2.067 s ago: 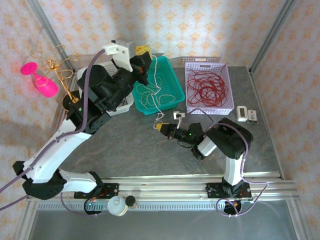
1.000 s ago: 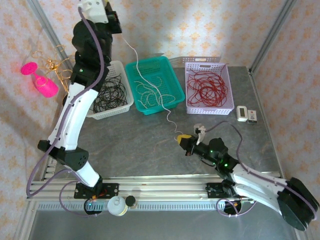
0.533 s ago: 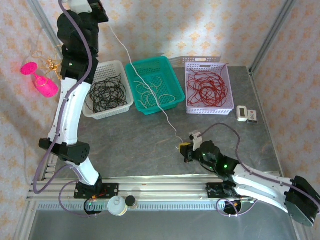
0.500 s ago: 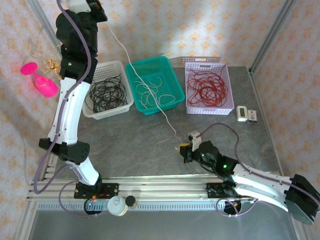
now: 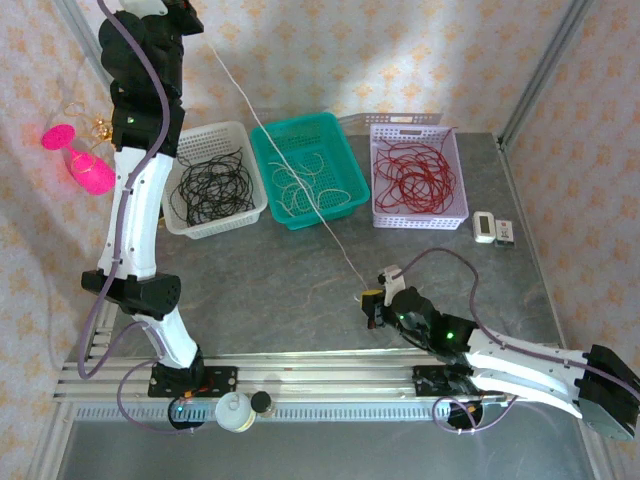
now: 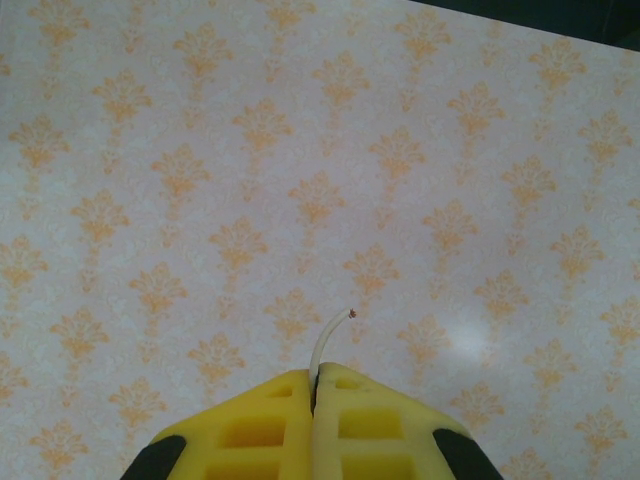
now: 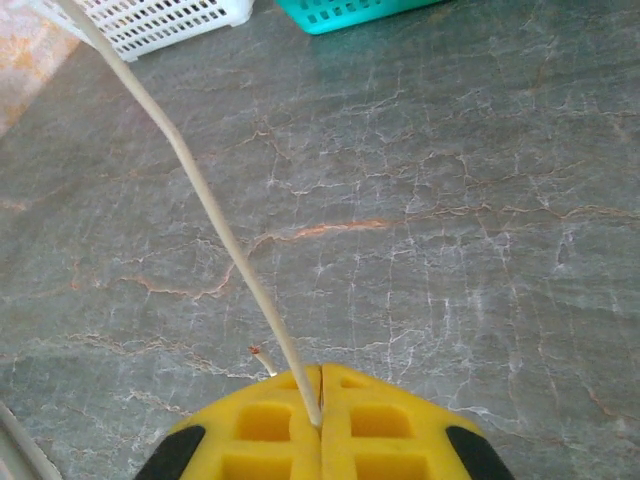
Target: Untangle the cables
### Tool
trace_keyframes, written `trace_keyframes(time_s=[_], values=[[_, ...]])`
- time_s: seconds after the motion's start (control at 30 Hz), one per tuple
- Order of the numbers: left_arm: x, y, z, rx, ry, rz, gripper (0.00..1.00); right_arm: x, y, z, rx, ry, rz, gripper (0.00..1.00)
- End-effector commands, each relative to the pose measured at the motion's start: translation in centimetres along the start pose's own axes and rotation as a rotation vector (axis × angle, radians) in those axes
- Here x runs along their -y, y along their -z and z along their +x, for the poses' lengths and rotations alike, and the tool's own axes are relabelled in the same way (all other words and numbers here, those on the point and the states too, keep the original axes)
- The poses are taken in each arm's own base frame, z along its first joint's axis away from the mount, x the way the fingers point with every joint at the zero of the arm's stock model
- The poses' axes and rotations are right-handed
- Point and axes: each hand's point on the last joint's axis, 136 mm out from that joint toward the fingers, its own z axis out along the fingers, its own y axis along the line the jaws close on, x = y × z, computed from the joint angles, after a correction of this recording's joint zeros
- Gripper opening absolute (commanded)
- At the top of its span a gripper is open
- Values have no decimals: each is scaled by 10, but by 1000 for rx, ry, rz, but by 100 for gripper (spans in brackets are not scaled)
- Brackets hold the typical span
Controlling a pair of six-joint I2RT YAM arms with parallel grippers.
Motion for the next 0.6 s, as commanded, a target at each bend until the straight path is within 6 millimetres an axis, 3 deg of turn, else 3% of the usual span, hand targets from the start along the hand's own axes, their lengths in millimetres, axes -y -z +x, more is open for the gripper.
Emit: trace_keyframes(time_s=[0.0, 0.07, 0.17, 0.23, 0.33, 0.57], values=[[-1, 3, -21, 45, 27, 17, 0, 13, 2, 14, -39, -4, 50, 2], [5, 4, -18, 27, 26, 55, 0, 0, 2, 13, -63, 35, -8, 10], [29, 9, -7, -17, 58, 195, 0, -23, 4, -6, -35, 115, -78, 23], [41, 14, 1, -46, 94, 266, 0, -32, 7, -30, 26, 175, -80, 33], [52, 23, 7, -65, 130, 313, 0, -40, 10, -70, 134, 185, -69, 41], [73, 47, -16, -35, 171, 390, 0, -77, 7, -148, 283, 198, -187, 53]])
